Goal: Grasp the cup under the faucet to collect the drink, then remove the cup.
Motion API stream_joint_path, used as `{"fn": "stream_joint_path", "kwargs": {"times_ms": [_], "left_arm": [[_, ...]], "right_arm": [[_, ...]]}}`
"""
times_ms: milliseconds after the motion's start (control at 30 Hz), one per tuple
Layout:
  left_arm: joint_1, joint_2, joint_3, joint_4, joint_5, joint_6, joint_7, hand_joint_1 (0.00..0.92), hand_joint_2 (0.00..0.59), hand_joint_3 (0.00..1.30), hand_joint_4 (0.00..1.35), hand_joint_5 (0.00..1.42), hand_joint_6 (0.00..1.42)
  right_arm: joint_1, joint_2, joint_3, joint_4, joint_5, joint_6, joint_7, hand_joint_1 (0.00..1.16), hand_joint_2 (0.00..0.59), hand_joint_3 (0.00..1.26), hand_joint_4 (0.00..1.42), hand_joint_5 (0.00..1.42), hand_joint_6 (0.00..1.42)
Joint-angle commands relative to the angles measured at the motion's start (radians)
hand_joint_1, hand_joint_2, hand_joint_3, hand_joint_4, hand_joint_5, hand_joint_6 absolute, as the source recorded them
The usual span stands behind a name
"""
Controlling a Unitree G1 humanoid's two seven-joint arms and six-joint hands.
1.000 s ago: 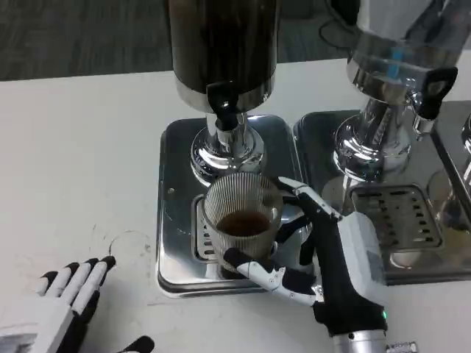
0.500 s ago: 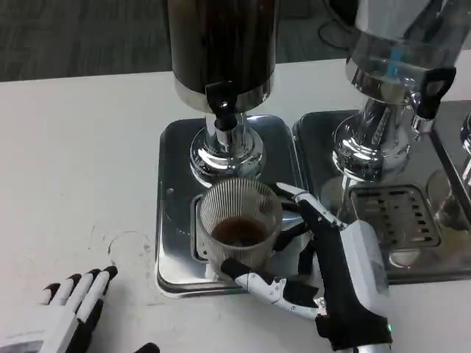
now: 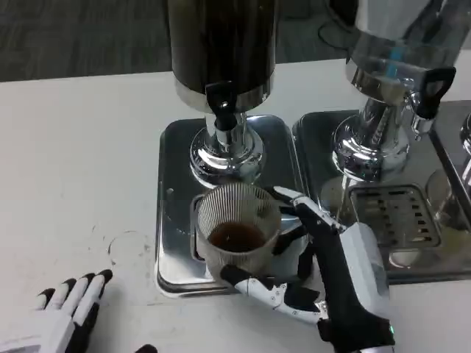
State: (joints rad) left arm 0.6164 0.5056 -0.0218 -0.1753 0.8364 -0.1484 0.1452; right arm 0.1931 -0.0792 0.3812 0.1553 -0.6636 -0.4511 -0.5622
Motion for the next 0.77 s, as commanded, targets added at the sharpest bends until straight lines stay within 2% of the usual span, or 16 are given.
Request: {"fn": "stream_joint_path", "kwargs": {"times_ms": [33, 400, 567, 767], "left_arm": [[0.002, -0.001, -0.010, -0.005, 0.000, 0.006, 0.001, 0.000, 0.136, 0.00, 0.00, 0.00, 0.00], [0.002, -0.008, -0.019, -0.009, 0.001, 0.013, 0.000, 0.000, 0.138, 0.00, 0.00, 0.00, 0.00], [-0.012, 0.003, -0.018, -0.001, -0.006, 0.013, -0.004, 0.000, 0.138, 0.00, 0.00, 0.00, 0.00], [-0.004, -0.007, -0.031, -0.025, 0.003, 0.030, -0.004, 0.000, 0.139, 0.00, 0.00, 0.00, 0.00]], "right_arm": [[-0.017, 0.013, -0.002, -0.010, 0.018, -0.045, -0.015, 0.89, 0.196, 0.45, 0.57, 0.79, 1.18], [-0.016, 0.008, -0.009, -0.006, 0.023, -0.052, -0.017, 0.89, 0.196, 0.46, 0.58, 0.79, 1.18], [-0.027, 0.015, -0.005, 0.009, 0.022, -0.058, -0.023, 0.88, 0.194, 0.46, 0.59, 0.80, 1.19], [-0.021, 0.005, -0.014, 0.000, 0.034, -0.063, -0.009, 0.88, 0.193, 0.46, 0.59, 0.81, 1.20]]}}
